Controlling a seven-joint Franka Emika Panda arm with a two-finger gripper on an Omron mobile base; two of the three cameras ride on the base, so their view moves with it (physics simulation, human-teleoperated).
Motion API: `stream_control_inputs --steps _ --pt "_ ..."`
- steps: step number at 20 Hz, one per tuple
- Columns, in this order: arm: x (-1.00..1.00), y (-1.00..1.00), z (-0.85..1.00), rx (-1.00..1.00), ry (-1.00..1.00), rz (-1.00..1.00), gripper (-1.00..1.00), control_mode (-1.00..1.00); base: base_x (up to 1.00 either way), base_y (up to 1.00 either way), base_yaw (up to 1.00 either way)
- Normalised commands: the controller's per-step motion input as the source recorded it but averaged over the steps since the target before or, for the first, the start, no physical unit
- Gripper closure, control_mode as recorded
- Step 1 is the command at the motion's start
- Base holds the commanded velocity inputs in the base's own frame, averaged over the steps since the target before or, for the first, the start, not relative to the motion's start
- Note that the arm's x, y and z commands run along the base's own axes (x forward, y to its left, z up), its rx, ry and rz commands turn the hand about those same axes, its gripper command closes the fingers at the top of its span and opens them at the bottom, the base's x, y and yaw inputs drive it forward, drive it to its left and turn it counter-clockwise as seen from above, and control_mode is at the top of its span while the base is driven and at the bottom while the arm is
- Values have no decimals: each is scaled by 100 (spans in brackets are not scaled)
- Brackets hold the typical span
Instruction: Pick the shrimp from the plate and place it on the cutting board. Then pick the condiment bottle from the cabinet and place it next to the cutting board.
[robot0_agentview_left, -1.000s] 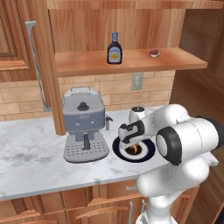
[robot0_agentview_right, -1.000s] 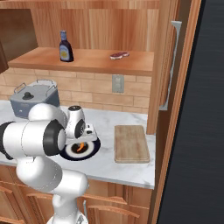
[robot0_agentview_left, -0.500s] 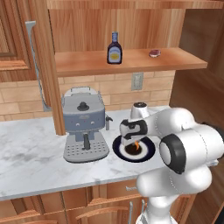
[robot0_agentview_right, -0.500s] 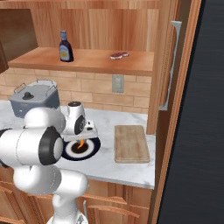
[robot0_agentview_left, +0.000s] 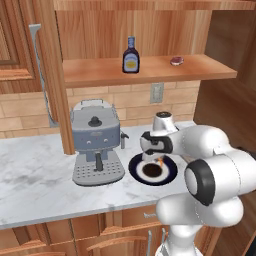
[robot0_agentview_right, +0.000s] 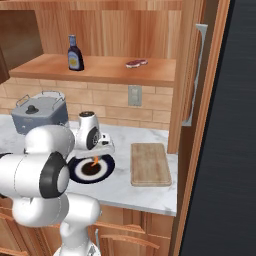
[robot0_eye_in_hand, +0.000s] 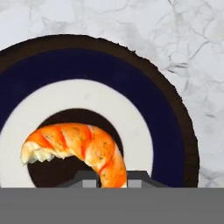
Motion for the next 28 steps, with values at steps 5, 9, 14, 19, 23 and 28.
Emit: stream_control_inputs --steps 5,9,14,19,23,28 --pt "0 -33 17 -3 0 0 100 -100 0 0 0" --pt "0 -43 10 -2 0 0 100 -100 0 0 0" --pt "0 -46 8 -1 0 0 100 -100 0 0 0" --pt "0 -46 5 0 0 0 100 -100 0 0 0" --pt "0 -45 3 0 0 0 100 -100 0 0 0" --pt "0 -43 0 0 0 0 100 -100 0 0 0"
